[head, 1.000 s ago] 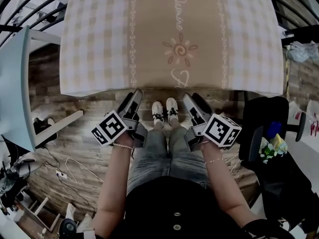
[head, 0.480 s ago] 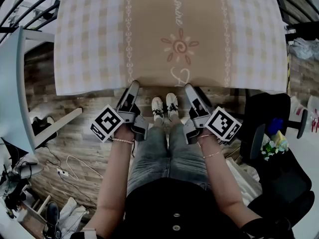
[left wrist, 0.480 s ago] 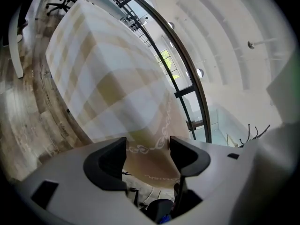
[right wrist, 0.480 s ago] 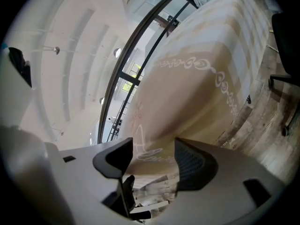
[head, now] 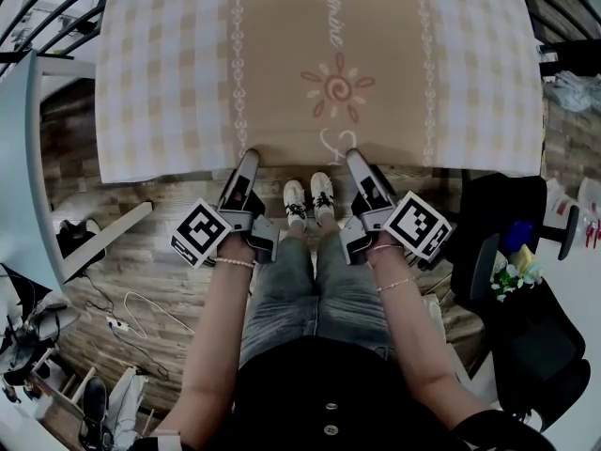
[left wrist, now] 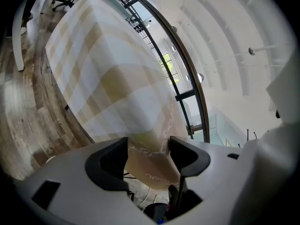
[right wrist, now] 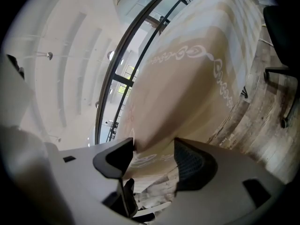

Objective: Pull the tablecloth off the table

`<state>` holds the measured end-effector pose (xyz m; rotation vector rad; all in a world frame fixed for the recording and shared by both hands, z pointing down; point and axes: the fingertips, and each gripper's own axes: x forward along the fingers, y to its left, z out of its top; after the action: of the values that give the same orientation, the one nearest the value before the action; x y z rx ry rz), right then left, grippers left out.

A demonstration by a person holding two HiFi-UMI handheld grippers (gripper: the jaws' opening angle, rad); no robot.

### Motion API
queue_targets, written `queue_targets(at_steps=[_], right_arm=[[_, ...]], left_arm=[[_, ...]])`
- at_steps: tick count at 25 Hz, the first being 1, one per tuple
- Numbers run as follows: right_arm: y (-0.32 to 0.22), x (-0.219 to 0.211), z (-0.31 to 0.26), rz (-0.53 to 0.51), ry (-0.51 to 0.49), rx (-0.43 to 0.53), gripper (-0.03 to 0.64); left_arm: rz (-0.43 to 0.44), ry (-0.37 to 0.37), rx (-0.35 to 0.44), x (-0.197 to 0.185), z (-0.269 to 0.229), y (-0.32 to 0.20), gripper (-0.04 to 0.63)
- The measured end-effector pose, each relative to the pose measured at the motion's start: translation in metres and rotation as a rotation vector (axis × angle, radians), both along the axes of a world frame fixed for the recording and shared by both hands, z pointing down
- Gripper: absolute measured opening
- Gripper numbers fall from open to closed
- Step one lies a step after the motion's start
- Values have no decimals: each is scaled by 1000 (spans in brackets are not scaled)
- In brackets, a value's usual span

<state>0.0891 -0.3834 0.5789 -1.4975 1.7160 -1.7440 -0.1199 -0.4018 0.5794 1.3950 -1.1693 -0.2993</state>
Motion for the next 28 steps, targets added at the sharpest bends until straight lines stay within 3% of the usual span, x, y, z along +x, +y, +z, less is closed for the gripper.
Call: queue_targets(at_steps=[16,28], right_arm=[[1,1,0,14,40,35,252],[9,-1,-9,60,45,30,188]], left_arm=[[64,-66,50,1,-4,-1,263],[91,-85,54,3,-13,6,207]])
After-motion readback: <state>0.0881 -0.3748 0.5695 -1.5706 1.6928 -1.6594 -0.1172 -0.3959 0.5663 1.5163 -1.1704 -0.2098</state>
